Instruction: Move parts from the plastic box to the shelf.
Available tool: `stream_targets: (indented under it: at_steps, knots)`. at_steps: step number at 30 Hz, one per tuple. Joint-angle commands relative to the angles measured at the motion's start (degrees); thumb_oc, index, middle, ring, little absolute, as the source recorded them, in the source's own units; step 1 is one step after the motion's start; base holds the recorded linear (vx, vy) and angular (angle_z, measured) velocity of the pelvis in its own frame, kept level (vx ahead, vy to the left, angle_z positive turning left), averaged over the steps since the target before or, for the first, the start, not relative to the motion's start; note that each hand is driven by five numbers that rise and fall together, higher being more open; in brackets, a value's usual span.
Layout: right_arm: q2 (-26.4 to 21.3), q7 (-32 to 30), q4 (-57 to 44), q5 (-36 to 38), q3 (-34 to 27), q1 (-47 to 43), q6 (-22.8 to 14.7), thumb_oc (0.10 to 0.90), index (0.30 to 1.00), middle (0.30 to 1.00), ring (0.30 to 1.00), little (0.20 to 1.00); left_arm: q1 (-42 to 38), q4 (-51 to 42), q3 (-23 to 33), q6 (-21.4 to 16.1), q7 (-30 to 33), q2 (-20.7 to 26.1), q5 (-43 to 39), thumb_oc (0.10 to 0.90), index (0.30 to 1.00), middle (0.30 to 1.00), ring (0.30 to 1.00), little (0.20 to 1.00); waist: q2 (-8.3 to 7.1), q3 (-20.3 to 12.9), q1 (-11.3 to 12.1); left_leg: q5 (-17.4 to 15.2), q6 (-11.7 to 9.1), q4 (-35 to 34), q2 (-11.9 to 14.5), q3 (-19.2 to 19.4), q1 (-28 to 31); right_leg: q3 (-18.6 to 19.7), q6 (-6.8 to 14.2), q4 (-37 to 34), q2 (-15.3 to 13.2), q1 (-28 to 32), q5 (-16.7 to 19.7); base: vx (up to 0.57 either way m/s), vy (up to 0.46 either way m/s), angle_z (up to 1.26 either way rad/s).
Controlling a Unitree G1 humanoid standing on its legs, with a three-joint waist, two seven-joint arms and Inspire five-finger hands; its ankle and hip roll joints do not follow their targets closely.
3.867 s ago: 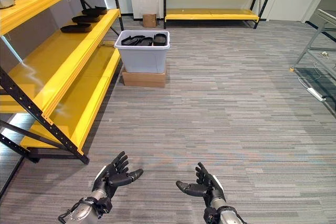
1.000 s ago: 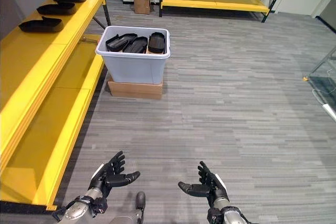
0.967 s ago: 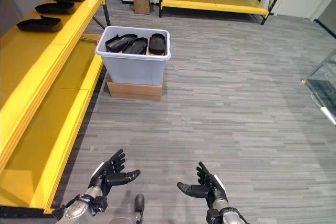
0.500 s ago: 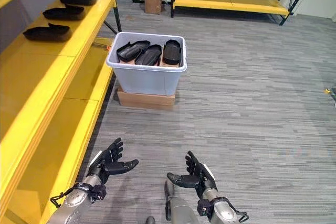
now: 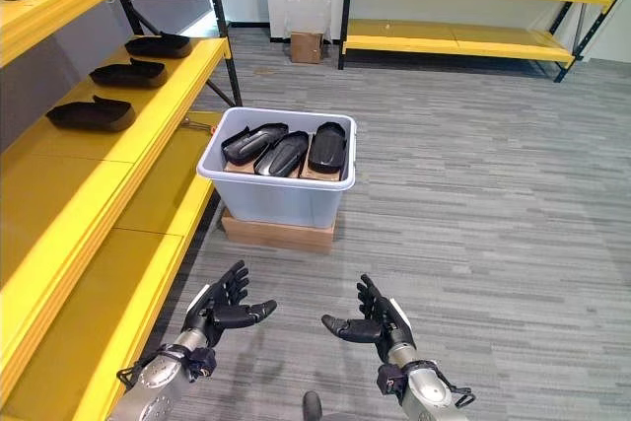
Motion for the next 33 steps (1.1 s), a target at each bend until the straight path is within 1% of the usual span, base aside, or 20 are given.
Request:
stream_targets:
  at_steps: [1,3,4,5,6,7,8,10,13,17,19,21,22,24,25,27,28,30,31,33]
  knots:
    - [-2.7,-1.0,-6.0,1.3,-3.3,-0.2,-4.8,0.900,1.000,1.000,1.000,1.000,-0.9,-6.8,1.6,-4.3,-0.5,0.2,-0.4,0.900,1.000,1.000,1.000,1.000,-1.39,1.2,0.5,9.9,0.5,-16.8,2.9,6.0,-4.5,3.1,7.5,-2.1,-2.2,3.0,1.1,0.23,-0.026,-0.26]
    - [-2.5,-1.0,-5.7,1.1,-3.4,0.0,-5.0,0.900,1.000,1.000,1.000,1.000,-0.2,-7.1,1.6,-4.6,-0.6,0.6,-0.1,0.900,1.000,1.000,1.000,1.000,-1.39,1.3,0.9,9.7,0.5,-25.9,3.9,6.8,-6.5,3.5,8.3,-2.1,-2.2,3.8,0.1,0.24,0.045,-0.14]
    - [-2.4,-1.1,-5.3,0.7,-3.4,0.4,-5.1,0.900,1.000,1.000,1.000,1.000,-0.1,-7.0,1.3,-4.5,-0.7,0.6,0.1,0.900,1.000,1.000,1.000,1.000,-1.38,1.4,1.0,11.1,0.1,-34.9,5.7,7.7,-6.1,3.4,8.6,-2.1,-2.5,4.8,-1.0,0.18,0.051,-0.08]
    - [-2.4,-1.1,-5.3,0.7,-3.4,0.4,-5.1,0.900,1.000,1.000,1.000,1.000,-0.1,-7.0,1.3,-4.5,-0.7,0.6,0.1,0.900,1.000,1.000,1.000,1.000,-1.60,1.3,1.0,11.7,0.1,-35.8,5.4,7.8,-5.8,3.4,8.6,-2.1,-2.7,4.7,-0.9,0.23,0.062,-0.13]
    - [-2.3,-1.2,-5.2,0.4,-3.3,0.5,-5.2,0.900,1.000,1.000,1.000,1.000,-0.2,-6.7,1.0,-4.5,-0.6,0.5,0.4,0.900,1.000,1.000,1.000,1.000,-1.24,1.4,1.2,13.7,-0.3,-43.8,6.6,7.6,-5.8,3.1,8.8,-2.2,-2.6,5.6,-1.5,0.32,0.091,-0.12]
    - [-2.2,-1.3,-5.0,-0.2,-3.1,0.3,-5.1,0.900,1.000,1.000,1.000,1.000,-0.6,-6.2,0.9,-4.6,-0.5,0.6,1.0,0.900,1.000,1.000,1.000,1.000,0.08,0.9,1.6,17.1,-1.0,-56.2,6.2,6.7,-5.0,3.5,9.0,-1.9,-1.4,6.9,-2.9,0.44,0.126,-0.08]
    - [-2.3,-1.2,-5.0,-0.8,-3.0,0.3,-5.1,0.900,1.000,1.000,1.000,1.000,-0.5,-6.3,0.9,-4.8,-0.5,0.6,1.5,0.900,1.000,1.000,1.000,1.000,0.60,0.7,1.7,17.7,-1.3,-59.0,5.4,5.7,-5.0,4.1,8.9,-1.7,-1.0,7.8,-3.5,0.46,0.137,-0.01]
    - [-2.4,-0.9,-4.9,-1.4,-2.8,0.2,-5.0,0.900,1.000,1.000,1.000,1.000,-0.5,-6.5,0.9,-4.8,-0.6,0.5,2.0,0.900,1.000,1.000,1.000,1.000,1.12,0.1,1.6,17.4,-1.7,-59.0,4.6,5.4,-6.5,4.8,8.8,-1.4,-0.6,8.9,-4.7,0.26,0.088,-0.07]
    - [-1.8,0.2,-5.5,-1.5,-2.3,0.5,-4.4,0.900,1.000,1.000,1.000,1.000,-0.4,-8.2,1.6,-5.5,-0.8,0.8,1.1,0.900,1.000,1.000,1.000,1.000,2.31,-2.3,1.9,19.5,-2.1,-59.0,4.5,5.1,-4.5,6.5,8.7,-0.1,-1.0,11.5,-7.8,0.45,0.209,-0.53]
    - [-0.9,0.1,-5.7,-1.8,-1.7,-0.1,-3.9,0.900,1.000,1.000,1.000,1.000,-1.4,-8.6,1.7,-5.6,0.0,1.2,0.9,0.900,1.000,1.000,1.000,1.000,1.11,-3.3,2.5,18.3,-0.5,-58.4,3.1,5.8,-2.3,6.7,10.2,1.2,-4.1,13.2,-8.6,0.33,0.183,-0.27]
    - [-0.3,0.6,-5.8,-2.2,-0.9,-0.8,-3.4,0.900,1.000,1.000,1.000,1.000,-1.6,-8.5,1.8,-5.5,0.3,1.5,0.7,0.900,1.000,1.000,1.000,1.000,-0.25,-4.1,3.1,14.3,2.1,-55.5,1.0,6.4,-2.4,7.5,12.5,5.4,-7.6,12.3,-6.1,0.35,0.232,-0.16]
    - [0.2,0.4,-5.4,-2.6,-0.6,-0.9,-3.2,0.900,1.000,1.000,1.000,1.000,-1.7,-8.6,1.4,-5.1,0.5,1.7,0.5,0.900,1.000,1.000,1.000,1.000,-0.90,-4.4,3.7,11.8,3.4,-53.6,-0.5,7.1,-1.7,7.8,15.0,12.0,-9.4,9.5,-0.5,0.29,0.192,-0.22]
    - [0.6,0.5,-5.4,-2.1,-0.5,-0.9,-3.3,0.900,1.000,1.000,1.000,1.000,-2.0,-8.7,1.0,-5.0,0.7,1.9,0.7,0.900,1.000,1.000,1.000,1.000,-0.99,-4.0,3.5,10.6,4.2,-53.2,-0.9,7.3,-0.9,8.5,15.9,18.6,-9.2,7.4,4.3,0.23,0.178,-0.11]
    - [0.8,1.0,-5.6,-2.5,0.0,-1.1,-3.3,0.900,1.000,1.000,1.000,1.000,-2.7,-8.7,0.6,-5.2,0.8,2.5,0.9,0.900,1.000,1.000,1.000,1.000,0.34,-2.2,2.4,9.4,5.2,-53.6,-0.8,6.4,2.2,7.8,16.5,30.0,-7.6,1.5,9.3,0.18,0.194,-0.08]
    - [0.8,1.3,-5.6,-2.4,0.4,-1.2,-3.4,0.900,1.000,1.000,1.000,1.000,-2.9,-8.7,0.3,-5.0,0.9,2.9,1.1,0.900,1.000,1.000,1.000,1.000,0.97,-1.3,1.8,8.9,5.7,-54.1,-0.7,6.2,4.0,7.0,16.3,33.8,-6.8,-0.6,10.2,0.18,0.186,0.08]
    - [0.9,1.3,-5.5,-2.3,0.5,-1.2,-3.2,0.900,1.000,1.000,1.000,1.000,-3.1,-8.6,0.2,-4.9,0.7,3.1,1.2,0.900,1.000,1.000,1.000,1.000,1.56,-0.6,1.4,8.6,5.9,-54.7,-0.5,5.8,5.5,6.2,16.0,37.4,-5.8,-2.9,8.6,0.18,0.140,0.21]
    - [1.1,1.5,-5.2,-2.0,0.7,-0.8,-3.1,0.900,1.000,1.000,1.000,1.000,-3.0,-8.4,0.0,-4.6,0.4,3.5,1.9,0.900,1.000,1.000,1.000,1.000,3.36,0.4,0.3,7.7,6.4,-55.6,0.0,5.0,8.3,4.3,14.6,40.2,-3.9,-8.7,5.0,0.27,0.152,0.15]
    - [1.1,1.7,-5.7,-1.0,0.6,-0.2,-3.2,0.900,1.000,1.000,1.000,1.000,-2.8,-8.4,0.2,-4.8,0.0,3.8,1.8,0.900,1.000,1.000,1.000,1.000,3.93,0.9,-0.7,7.4,6.4,-56.1,-0.5,4.1,10.3,2.8,13.6,37.7,-2.1,-12.6,1.3,0.25,0.111,0.07]
    - [1.0,1.7,-5.8,-1.0,0.6,-0.1,-3.2,0.900,1.000,1.000,1.000,1.000,-2.7,-8.4,0.2,-4.8,0.0,3.8,1.8,0.900,1.000,1.000,1.000,1.000,3.84,1.0,-0.9,7.4,6.4,-56.2,-0.7,3.9,10.6,2.7,13.6,37.9,-2.3,-12.4,1.0,0.16,0.042,0.14]
    - [1.3,1.5,-5.9,0.5,0.1,0.4,-3.4,0.900,1.000,1.000,1.000,1.000,-2.5,-8.3,0.7,-4.9,0.0,3.8,1.5,0.900,1.000,1.000,1.000,1.000,4.03,0.9,-1.1,6.9,6.2,-57.4,-1.5,4.0,12.2,-1.1,13.0,28.7,-3.4,-12.8,-1.7,0.22,0.025,0.24]
